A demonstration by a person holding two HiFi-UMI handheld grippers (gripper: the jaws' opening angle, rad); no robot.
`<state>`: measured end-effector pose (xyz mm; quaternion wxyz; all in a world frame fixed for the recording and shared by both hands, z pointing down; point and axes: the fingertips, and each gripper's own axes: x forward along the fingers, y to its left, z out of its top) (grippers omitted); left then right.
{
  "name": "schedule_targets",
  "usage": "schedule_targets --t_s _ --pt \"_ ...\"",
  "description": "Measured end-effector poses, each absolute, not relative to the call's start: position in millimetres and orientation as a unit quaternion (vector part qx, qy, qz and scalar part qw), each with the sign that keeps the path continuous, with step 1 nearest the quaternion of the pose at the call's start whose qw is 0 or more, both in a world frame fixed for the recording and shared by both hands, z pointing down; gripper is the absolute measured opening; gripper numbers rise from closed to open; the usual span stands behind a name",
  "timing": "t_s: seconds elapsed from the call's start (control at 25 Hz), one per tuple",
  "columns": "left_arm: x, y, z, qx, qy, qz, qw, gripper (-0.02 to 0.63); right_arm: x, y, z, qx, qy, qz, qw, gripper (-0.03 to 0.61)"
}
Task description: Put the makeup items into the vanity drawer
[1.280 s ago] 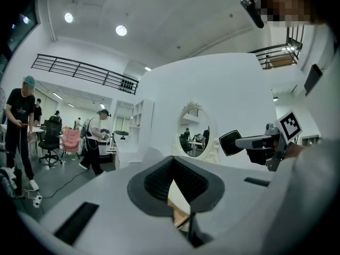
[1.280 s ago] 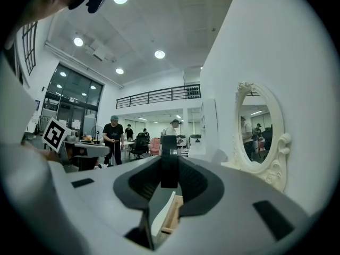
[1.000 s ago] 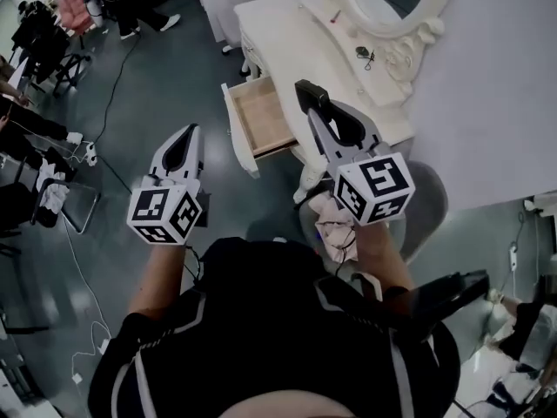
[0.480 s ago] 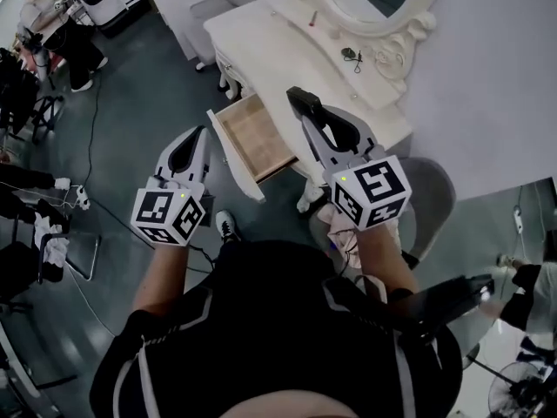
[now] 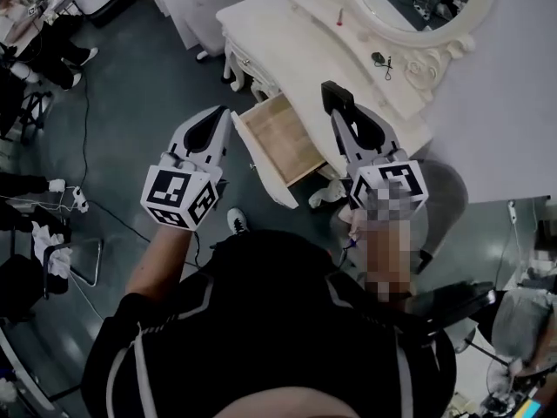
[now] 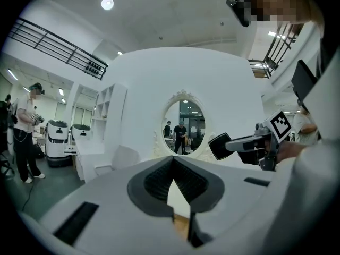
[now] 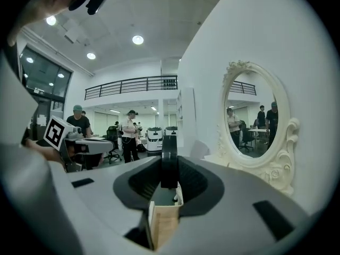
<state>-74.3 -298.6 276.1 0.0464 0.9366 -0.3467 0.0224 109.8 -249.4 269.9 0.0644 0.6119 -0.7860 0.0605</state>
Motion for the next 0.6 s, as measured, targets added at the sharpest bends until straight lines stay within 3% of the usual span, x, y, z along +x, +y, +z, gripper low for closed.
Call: schedule_targets --t_s 0.28,0.6 --pt "-84 -331 291 0.953 -0.299 0.026 0.043 0.003 87 -287 284 0.633 -0.765 0.065 0.099 0.097" --pt "-90 -365 351 0.949 -0.285 0.055 0.12 0.003 77 -326 326 0.644 -0.748 0.088 0.131 0.097"
